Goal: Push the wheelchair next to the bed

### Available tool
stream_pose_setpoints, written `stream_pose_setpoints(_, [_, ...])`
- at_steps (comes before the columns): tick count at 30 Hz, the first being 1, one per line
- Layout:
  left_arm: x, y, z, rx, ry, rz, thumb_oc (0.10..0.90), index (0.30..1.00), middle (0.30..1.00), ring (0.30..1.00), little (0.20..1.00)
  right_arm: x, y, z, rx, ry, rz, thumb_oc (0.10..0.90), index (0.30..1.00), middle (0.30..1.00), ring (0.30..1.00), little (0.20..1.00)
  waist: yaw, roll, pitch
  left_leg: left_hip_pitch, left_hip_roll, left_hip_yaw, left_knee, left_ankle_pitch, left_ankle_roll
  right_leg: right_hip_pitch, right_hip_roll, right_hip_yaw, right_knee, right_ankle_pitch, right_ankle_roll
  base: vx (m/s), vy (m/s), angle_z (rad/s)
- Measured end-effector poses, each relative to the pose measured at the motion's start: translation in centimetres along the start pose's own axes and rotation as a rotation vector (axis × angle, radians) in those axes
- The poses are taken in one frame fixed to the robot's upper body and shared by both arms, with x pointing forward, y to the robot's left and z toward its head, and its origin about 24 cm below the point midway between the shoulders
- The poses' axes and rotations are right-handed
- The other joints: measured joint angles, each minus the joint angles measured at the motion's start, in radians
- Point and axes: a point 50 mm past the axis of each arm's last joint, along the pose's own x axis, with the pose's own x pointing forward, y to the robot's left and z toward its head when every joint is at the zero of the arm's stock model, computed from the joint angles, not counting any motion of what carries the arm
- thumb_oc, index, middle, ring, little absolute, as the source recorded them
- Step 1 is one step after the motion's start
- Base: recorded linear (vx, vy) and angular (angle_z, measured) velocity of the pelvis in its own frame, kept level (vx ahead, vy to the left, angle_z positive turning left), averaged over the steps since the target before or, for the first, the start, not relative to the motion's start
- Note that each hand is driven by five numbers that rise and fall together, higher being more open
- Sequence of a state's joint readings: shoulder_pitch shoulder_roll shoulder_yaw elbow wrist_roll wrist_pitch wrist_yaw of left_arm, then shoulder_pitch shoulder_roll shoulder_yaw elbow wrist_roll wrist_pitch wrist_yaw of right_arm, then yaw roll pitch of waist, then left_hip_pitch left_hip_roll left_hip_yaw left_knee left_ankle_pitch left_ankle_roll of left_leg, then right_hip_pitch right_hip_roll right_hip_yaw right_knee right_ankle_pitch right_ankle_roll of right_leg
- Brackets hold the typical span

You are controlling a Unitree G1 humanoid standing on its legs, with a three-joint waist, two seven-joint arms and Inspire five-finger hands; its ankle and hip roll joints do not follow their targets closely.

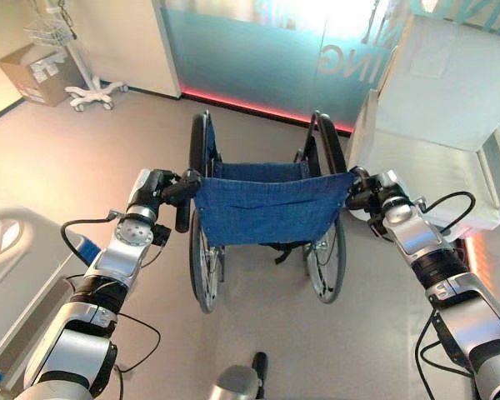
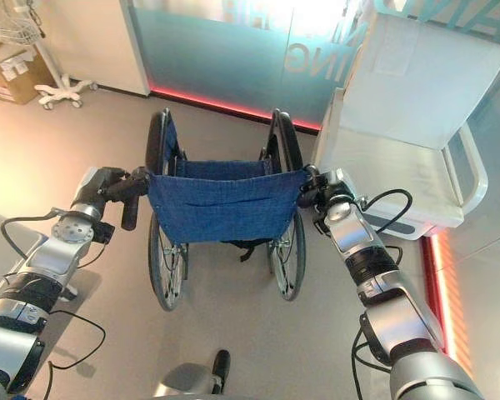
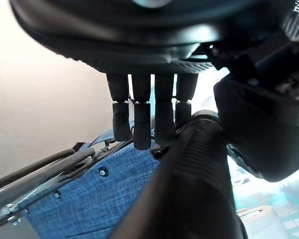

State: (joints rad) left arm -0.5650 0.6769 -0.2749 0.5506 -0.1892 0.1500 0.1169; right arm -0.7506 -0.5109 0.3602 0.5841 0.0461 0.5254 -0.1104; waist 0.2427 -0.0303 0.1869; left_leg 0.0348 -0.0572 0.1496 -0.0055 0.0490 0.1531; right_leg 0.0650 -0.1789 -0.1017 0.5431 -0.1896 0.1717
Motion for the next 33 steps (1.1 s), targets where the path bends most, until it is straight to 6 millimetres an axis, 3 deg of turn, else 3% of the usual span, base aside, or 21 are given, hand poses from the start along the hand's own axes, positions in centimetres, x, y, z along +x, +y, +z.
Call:
stream_pose_setpoints(3, [-0.1,0.0,-0.2,0.023,0.000,0.000,0.400,0.300,0.300,0.300,0.300,-0.1,0.6,-0.7,0.005,0.018,0.016,0.400,0.300,0.300,0.300,0.300,-0.045,0.003,-0.002,0.041,0.000,-0.034,-0.023,-0.006,0.006,-0.070,0.001,0.009,-0.092,0.000,0.001,0.21,-0.071,0.33])
stream_pose_setpoints(7, [-0.2,-0.2,-0.9,0.031,0.022,-0.006,0.400,0.300,0.300,0.300,0.300,-0.2,1.0,-1.2,0.002,0.028,0.026,0.400,0.300,0.300,0.300,0.300,-0.106,0.009,-0.011,0.061,-0.021,-0.070,-0.035,-0.022,0.001,-0.195,-0.006,0.041,-0.270,0.051,0.046,0.28,-0.110,0.38])
stream_pose_setpoints(9, [-0.5,-0.4,-1.6,0.032,0.042,-0.014,0.400,0.300,0.300,0.300,0.300,-0.2,1.2,-1.3,-0.007,0.041,0.033,0.400,0.300,0.300,0.300,0.300,-0.147,0.003,-0.020,0.079,-0.047,-0.096,-0.043,-0.026,0.007,-0.256,-0.019,0.048,-0.403,0.145,0.040,0.37,-0.135,0.53])
stream_pose_setpoints(11, [-0.7,-0.6,-2.1,0.030,0.052,-0.019,0.400,0.300,0.300,0.300,0.300,-0.4,1.4,-1.4,-0.012,0.056,0.039,0.400,0.300,0.300,0.300,0.300,-0.169,-0.015,-0.031,0.090,-0.072,-0.110,-0.043,-0.031,0.010,-0.280,-0.023,0.060,-0.499,0.194,0.026,0.36,-0.141,0.52])
stream_pose_setpoints(12, [-0.7,-0.9,-2.3,0.028,0.060,-0.029,0.400,0.300,0.300,0.300,0.300,-0.5,1.4,-1.6,-0.014,0.069,0.039,0.400,0.300,0.300,0.300,0.300,-0.179,-0.021,-0.035,0.106,-0.080,-0.118,-0.043,-0.038,0.008,-0.291,-0.019,0.061,-0.517,0.208,0.007,0.40,-0.167,0.52])
stream_pose_setpoints(15, [-1.0,-1.4,-3.0,0.021,0.076,-0.043,0.400,0.300,0.300,0.300,0.300,-0.5,1.5,-2.0,-0.022,0.082,0.044,0.400,0.300,0.300,0.300,0.300,-0.202,-0.033,-0.044,0.128,-0.085,-0.125,-0.038,-0.060,-0.005,-0.287,-0.006,0.068,-0.501,0.210,0.000,0.35,-0.200,0.52])
stream_pose_setpoints(18, [-1.3,-2.4,-3.4,0.006,0.088,-0.064,0.400,0.300,0.300,0.300,0.300,-0.5,1.5,-2.7,-0.034,0.100,0.046,0.400,0.300,0.300,0.300,0.300,-0.211,-0.044,-0.067,0.135,-0.084,-0.189,-0.019,-0.087,-0.037,-0.253,0.027,0.114,-0.450,0.225,-0.023,0.34,-0.267,0.56])
stream_pose_setpoints(20, [-1.3,-2.8,-3.4,-0.012,0.093,-0.062,0.400,0.300,0.300,0.300,0.300,-0.4,1.1,-2.6,-0.044,0.092,0.036,0.400,0.300,0.300,0.300,0.300,-0.209,-0.047,-0.071,0.137,-0.079,-0.215,-0.001,-0.106,-0.059,-0.242,0.032,0.096,-0.438,0.263,-0.058,0.30,-0.223,0.50])
stream_pose_setpoints(22, [-1.5,-3.4,-3.7,-0.028,0.103,-0.069,0.400,0.300,0.300,0.300,0.300,-0.4,0.7,-2.6,-0.062,0.092,0.030,0.400,0.300,0.300,0.300,0.300,-0.196,-0.029,-0.074,0.146,-0.051,-0.234,0.011,-0.125,-0.082,-0.219,0.039,0.039,-0.444,0.291,-0.075,0.21,-0.196,0.32])
stream_pose_setpoints(26, [-1.6,-4.5,-3.3,-0.074,0.090,-0.079,0.400,0.300,0.300,0.300,0.300,0.0,-1.0,-2.3,-0.111,0.074,0.009,0.400,0.300,0.300,0.300,0.300,-0.158,0.026,-0.072,0.133,0.039,-0.302,0.046,-0.168,-0.132,-0.157,0.114,-0.047,-0.498,0.279,-0.128,0.20,-0.219,0.36])
stream_pose_setpoints(33, [-2.0,-6.0,-2.7,-0.141,0.058,-0.110,0.400,0.300,0.300,0.300,0.300,0.6,-3.0,-2.3,-0.151,0.077,-0.025,0.400,0.300,0.300,0.300,0.300,-0.116,0.042,-0.071,0.084,0.065,-0.337,0.125,-0.180,-0.154,-0.132,0.137,-0.108,-0.522,0.250,-0.170,0.19,-0.181,0.24])
